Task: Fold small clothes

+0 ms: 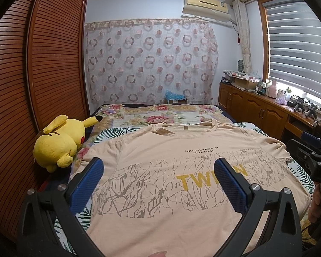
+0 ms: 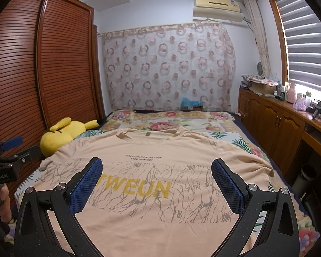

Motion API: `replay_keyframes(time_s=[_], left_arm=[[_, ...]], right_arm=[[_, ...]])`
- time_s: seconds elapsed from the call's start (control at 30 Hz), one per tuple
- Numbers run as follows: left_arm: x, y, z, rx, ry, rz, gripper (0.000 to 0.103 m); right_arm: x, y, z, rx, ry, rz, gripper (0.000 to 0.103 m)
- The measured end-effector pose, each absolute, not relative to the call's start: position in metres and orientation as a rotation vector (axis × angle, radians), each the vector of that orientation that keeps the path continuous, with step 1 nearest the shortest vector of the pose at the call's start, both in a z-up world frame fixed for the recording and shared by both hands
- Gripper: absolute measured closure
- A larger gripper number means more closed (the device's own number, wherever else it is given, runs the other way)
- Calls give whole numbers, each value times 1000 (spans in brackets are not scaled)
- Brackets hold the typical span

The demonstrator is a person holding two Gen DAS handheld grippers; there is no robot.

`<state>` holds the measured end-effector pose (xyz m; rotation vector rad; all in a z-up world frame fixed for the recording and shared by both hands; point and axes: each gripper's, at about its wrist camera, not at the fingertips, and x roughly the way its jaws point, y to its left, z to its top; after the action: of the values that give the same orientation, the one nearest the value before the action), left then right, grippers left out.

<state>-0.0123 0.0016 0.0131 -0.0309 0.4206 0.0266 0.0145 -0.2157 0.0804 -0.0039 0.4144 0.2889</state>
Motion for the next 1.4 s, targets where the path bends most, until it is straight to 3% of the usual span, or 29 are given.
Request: replay_keyframes(time_s=[0.63,1.4], left_arm=[[-11,3,14,-27,433,33,0],[11,86,-35,-57,569,139,0]], right_arm=[[14,-217,81,-3,420,293,0],[46,-154,40,-98,536,462,0]])
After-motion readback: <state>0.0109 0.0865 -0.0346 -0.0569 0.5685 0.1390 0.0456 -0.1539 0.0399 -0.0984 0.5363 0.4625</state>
